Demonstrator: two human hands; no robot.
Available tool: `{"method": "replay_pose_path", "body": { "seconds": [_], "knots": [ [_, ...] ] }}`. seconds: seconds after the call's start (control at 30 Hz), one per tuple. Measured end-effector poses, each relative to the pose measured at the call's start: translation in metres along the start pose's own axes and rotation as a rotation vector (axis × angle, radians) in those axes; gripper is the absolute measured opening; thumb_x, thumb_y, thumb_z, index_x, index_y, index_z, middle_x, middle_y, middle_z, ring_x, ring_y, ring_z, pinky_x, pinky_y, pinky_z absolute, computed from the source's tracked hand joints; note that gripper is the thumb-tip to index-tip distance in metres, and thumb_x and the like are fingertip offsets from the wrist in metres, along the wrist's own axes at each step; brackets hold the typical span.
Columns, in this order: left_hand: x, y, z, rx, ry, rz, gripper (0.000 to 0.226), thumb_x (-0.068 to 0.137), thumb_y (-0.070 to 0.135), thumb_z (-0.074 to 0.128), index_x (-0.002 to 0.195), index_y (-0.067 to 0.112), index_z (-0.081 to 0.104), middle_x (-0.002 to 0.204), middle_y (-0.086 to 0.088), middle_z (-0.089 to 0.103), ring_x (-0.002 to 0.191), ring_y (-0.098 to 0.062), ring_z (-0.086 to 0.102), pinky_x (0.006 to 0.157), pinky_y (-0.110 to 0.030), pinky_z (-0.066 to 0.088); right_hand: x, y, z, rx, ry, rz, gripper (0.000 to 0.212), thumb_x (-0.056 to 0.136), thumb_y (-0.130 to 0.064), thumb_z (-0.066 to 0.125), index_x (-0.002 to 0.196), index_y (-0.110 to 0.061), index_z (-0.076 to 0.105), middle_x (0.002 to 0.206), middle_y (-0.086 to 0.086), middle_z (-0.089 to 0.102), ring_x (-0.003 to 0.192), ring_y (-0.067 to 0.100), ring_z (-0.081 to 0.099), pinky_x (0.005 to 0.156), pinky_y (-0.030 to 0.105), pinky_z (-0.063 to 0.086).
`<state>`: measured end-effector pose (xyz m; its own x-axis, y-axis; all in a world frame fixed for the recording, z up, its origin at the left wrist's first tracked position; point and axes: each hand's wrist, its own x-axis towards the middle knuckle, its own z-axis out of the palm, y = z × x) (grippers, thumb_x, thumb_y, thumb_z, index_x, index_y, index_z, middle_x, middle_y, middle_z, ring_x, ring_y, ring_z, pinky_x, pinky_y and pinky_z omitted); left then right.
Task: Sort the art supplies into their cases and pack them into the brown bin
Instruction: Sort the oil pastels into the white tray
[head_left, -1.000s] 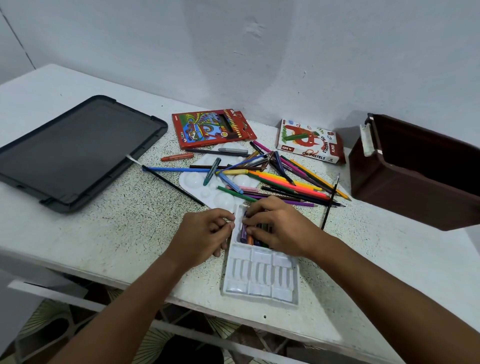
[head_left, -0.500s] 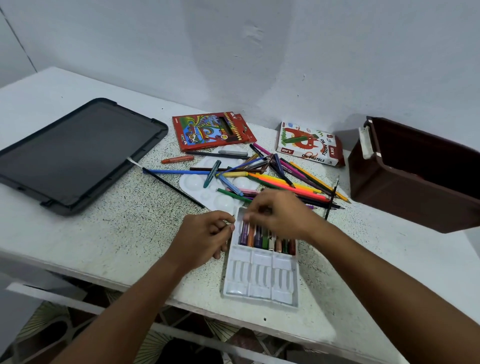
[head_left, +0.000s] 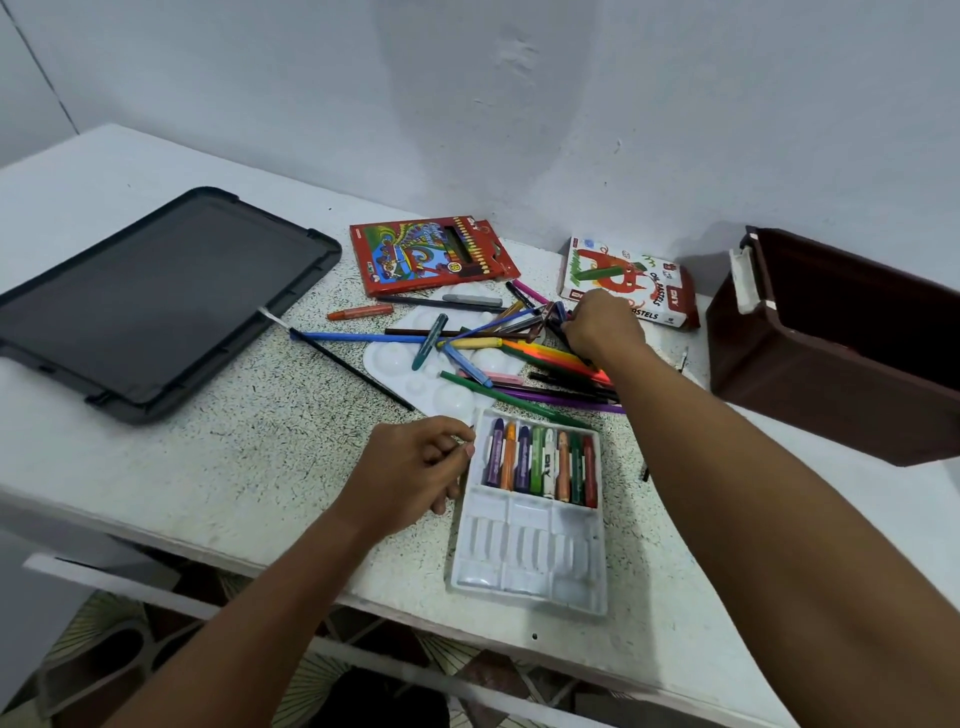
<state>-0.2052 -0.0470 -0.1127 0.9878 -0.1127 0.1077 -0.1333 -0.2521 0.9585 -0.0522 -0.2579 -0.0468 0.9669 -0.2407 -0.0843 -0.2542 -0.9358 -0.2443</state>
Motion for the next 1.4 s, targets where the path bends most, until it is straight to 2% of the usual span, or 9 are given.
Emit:
{"method": "replay_pose_path", "body": {
  "seconds": [0.17, 0.27, 0.37, 0.47, 0.57, 0.87, 1.07, 1.3, 1.4],
  "knots": [
    [0.0, 0.001, -0.001, -0.009, -0.011, -0.019, 0.008, 0.085, 0.004, 0.067, 0.09, 0.009, 0.072, 0.053, -0.004, 0.064, 0.033, -0.017, 0.054, 0.038, -0.031, 0.048, 0.007, 0.0, -0.001, -0.006, -0.002, 0.007, 0.008, 0.088, -0.009, 0.061, 0.085, -0.003, 0.058, 0.083, 0.011, 0.06, 0.077, 0.029, 0.056, 0.058, 0.028, 0.039],
    [0.0, 0.001, -0.001, -0.028, -0.001, -0.034, 0.008, 0.086, 0.004, 0.067, 0.089, 0.008, 0.072, 0.053, -0.003, 0.064, 0.034, -0.017, 0.054, 0.038, -0.03, 0.047, 0.004, 0.01, -0.008, -0.061, 0.105, -0.083, 0.016, 0.09, -0.011, 0.058, 0.101, -0.01, 0.069, 0.103, 0.012, 0.067, 0.093, 0.032, 0.06, 0.07, 0.032, 0.048],
    [0.0, 0.0, 0.0, -0.08, 0.084, -0.053, 0.011, 0.085, 0.001, 0.066, 0.083, 0.01, 0.071, 0.05, -0.007, 0.061, 0.035, -0.02, 0.053, 0.038, -0.028, 0.045, -0.025, 0.02, -0.01, -0.026, 0.199, -0.413, 0.016, 0.095, -0.018, 0.057, 0.106, -0.02, 0.068, 0.109, 0.012, 0.062, 0.104, 0.031, 0.053, 0.079, 0.037, 0.045],
    [0.0, 0.0, 0.001, -0.135, 0.158, -0.095, 0.015, 0.085, -0.002, 0.064, 0.08, 0.01, 0.069, 0.056, -0.017, 0.06, 0.039, -0.023, 0.055, 0.039, -0.027, 0.044, -0.073, 0.024, 0.001, -0.061, 0.115, -0.799, 0.022, 0.09, -0.009, 0.062, 0.109, -0.017, 0.067, 0.112, 0.01, 0.059, 0.102, 0.028, 0.052, 0.078, 0.04, 0.048],
    [0.0, 0.0, 0.001, -0.141, 0.166, -0.09, 0.015, 0.085, -0.004, 0.063, 0.079, 0.009, 0.069, 0.056, -0.018, 0.06, 0.038, -0.023, 0.054, 0.038, -0.027, 0.043, -0.099, 0.025, 0.012, -0.098, 0.015, -0.949, 0.028, 0.086, -0.006, 0.065, 0.112, -0.016, 0.067, 0.118, 0.009, 0.057, 0.11, 0.028, 0.049, 0.083, 0.041, 0.048],
    [-0.002, 0.004, 0.001, -0.149, 0.158, -0.082, 0.015, 0.085, -0.006, 0.063, 0.08, 0.007, 0.067, 0.056, -0.02, 0.059, 0.034, -0.016, 0.051, 0.036, -0.023, 0.04, -0.113, 0.016, 0.031, -0.034, -0.009, -1.107, 0.03, 0.082, 0.003, 0.064, 0.107, -0.013, 0.071, 0.116, 0.013, 0.059, 0.109, 0.033, 0.054, 0.074, 0.043, 0.052],
    [-0.003, 0.004, 0.0, -0.151, 0.157, -0.081, 0.012, 0.085, -0.005, 0.062, 0.081, 0.005, 0.067, 0.057, -0.019, 0.06, 0.033, -0.014, 0.05, 0.036, -0.022, 0.039, -0.124, 0.023, 0.034, 0.094, 0.005, -1.089, 0.021, 0.092, -0.01, 0.056, 0.108, -0.007, 0.069, 0.113, 0.009, 0.065, 0.104, 0.028, 0.059, 0.08, 0.041, 0.054],
    [-0.003, 0.008, -0.001, -0.181, 0.161, -0.07, 0.014, 0.085, -0.007, 0.062, 0.079, 0.004, 0.067, 0.057, -0.021, 0.059, 0.033, -0.015, 0.05, 0.036, -0.022, 0.039, -0.136, 0.028, 0.037, 0.109, -0.013, -1.05, 0.035, 0.093, -0.019, 0.043, 0.111, -0.009, 0.071, 0.117, 0.005, 0.065, 0.112, 0.021, 0.057, 0.094, 0.029, 0.046],
    [-0.003, 0.007, -0.002, -0.186, 0.155, -0.075, 0.016, 0.085, -0.006, 0.062, 0.078, 0.008, 0.067, 0.054, -0.019, 0.059, 0.033, -0.02, 0.049, 0.037, -0.024, 0.039, -0.14, 0.028, 0.038, 0.078, -0.029, -1.042, 0.039, 0.087, -0.016, 0.043, 0.112, -0.008, 0.071, 0.119, 0.007, 0.066, 0.115, 0.022, 0.056, 0.097, 0.032, 0.046]
  ]
}}
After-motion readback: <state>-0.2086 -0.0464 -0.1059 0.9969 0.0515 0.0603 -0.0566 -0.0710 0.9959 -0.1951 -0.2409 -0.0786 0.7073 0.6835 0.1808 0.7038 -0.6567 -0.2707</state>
